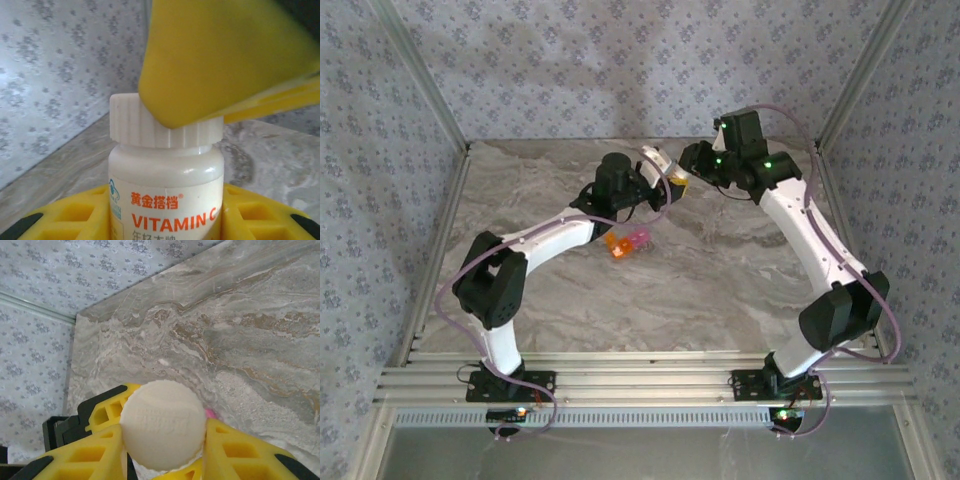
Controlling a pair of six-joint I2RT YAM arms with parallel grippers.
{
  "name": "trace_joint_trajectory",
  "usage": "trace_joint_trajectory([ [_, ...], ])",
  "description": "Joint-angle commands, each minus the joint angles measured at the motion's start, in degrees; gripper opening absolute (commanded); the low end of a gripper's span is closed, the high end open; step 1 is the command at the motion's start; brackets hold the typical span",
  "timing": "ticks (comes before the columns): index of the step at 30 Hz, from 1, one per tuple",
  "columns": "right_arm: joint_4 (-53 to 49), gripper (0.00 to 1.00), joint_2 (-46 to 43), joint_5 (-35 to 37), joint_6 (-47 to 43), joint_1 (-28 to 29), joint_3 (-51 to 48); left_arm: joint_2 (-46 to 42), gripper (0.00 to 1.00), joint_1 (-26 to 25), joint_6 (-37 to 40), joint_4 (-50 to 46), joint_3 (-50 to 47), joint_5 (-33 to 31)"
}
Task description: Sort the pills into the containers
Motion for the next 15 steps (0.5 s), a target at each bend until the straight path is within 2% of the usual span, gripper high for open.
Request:
trace_joint_trajectory([
  [1, 0.60, 0.39, 1.81, -4.06, 5.31, 0.29, 1.44, -1.99, 0.00, -2.03, 3.11, 8.35, 1.34, -3.83],
  [3, 0.78, 0.47, 1.04, -5.47, 3.96, -1.66, 2.38, -1.88, 0.00, -1.33, 2.52, 7.75, 1.42, -2.55],
  [5, 2.15, 0.61, -0.71, -7.62, 2.40, -4.07, 2.48, -1.88, 0.00, -0.35, 0.92, 7.59, 1.42, -0.65],
  [8, 4.87, 0.72, -3.52, -11.87, -1.05, -7.36, 1.84, -1.88, 0.00, 1.74, -2.03, 7.82, 1.53, 4.17],
  [15, 7.27, 0.79, -4.06, -24.33, -9.77, -12.11, 1.69, -0.70, 0.00, 5.13, -7.36, 6.90, 4.19, 19.14],
])
